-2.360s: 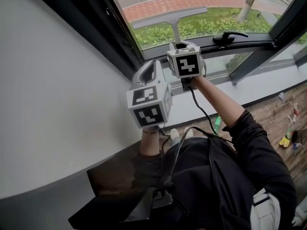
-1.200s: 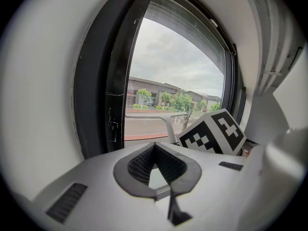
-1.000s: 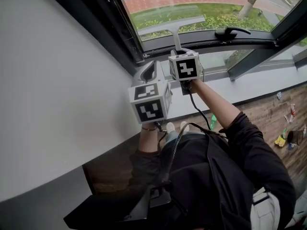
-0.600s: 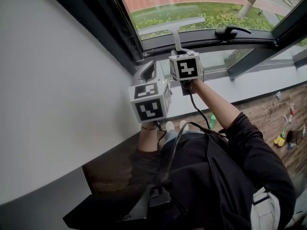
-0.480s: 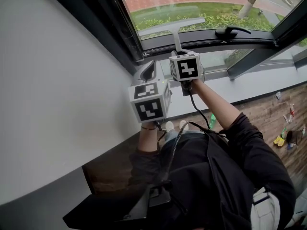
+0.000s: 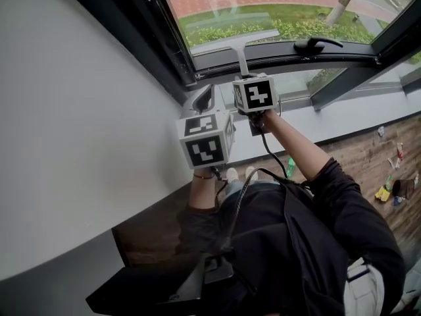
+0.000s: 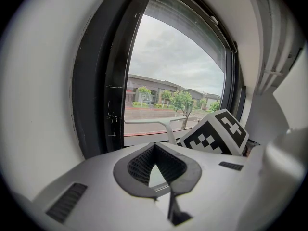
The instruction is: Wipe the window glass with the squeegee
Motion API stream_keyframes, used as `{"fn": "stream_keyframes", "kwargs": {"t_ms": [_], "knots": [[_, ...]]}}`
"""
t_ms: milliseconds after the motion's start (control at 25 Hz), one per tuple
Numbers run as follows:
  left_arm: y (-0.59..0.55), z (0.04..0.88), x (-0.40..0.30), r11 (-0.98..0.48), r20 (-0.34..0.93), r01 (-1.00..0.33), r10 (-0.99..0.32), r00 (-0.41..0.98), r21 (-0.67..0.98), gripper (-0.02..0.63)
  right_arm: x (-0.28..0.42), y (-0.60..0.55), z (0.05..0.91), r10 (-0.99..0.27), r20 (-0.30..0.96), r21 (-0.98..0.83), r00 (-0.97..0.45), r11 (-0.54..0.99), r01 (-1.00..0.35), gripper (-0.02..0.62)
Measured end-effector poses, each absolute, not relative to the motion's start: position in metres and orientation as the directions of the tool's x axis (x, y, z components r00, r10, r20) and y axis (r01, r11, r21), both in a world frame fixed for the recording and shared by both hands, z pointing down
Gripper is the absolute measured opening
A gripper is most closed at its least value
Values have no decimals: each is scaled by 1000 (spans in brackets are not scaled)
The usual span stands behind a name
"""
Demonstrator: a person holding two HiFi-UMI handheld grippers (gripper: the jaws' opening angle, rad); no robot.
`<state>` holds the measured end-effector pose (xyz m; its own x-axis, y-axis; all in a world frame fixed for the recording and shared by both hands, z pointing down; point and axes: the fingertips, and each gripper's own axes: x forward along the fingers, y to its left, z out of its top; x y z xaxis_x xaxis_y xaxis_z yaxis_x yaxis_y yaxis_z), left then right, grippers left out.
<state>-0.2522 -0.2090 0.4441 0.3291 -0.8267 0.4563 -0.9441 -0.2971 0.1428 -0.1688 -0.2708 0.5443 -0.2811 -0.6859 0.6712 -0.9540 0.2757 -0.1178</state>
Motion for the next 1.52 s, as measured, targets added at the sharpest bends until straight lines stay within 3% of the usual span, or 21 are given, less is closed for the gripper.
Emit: {"fn": "stream_keyframes", "kwargs": {"t_ms": [1080, 1280, 1520], "knots": [[-198, 447, -248, -296, 465, -944, -822, 329, 144, 0, -163, -248, 557, -641, 713, -135, -284, 271, -953, 54], [-196, 433, -250, -295, 426, -944, -843, 329, 144, 0, -156, -245, 528, -702, 651, -150, -289, 253, -956, 54], [-199, 393, -251, -300, 327, -945, -887, 327, 133, 0, -150, -238, 455, -813, 493, -156, -311, 269, -950, 54]]}}
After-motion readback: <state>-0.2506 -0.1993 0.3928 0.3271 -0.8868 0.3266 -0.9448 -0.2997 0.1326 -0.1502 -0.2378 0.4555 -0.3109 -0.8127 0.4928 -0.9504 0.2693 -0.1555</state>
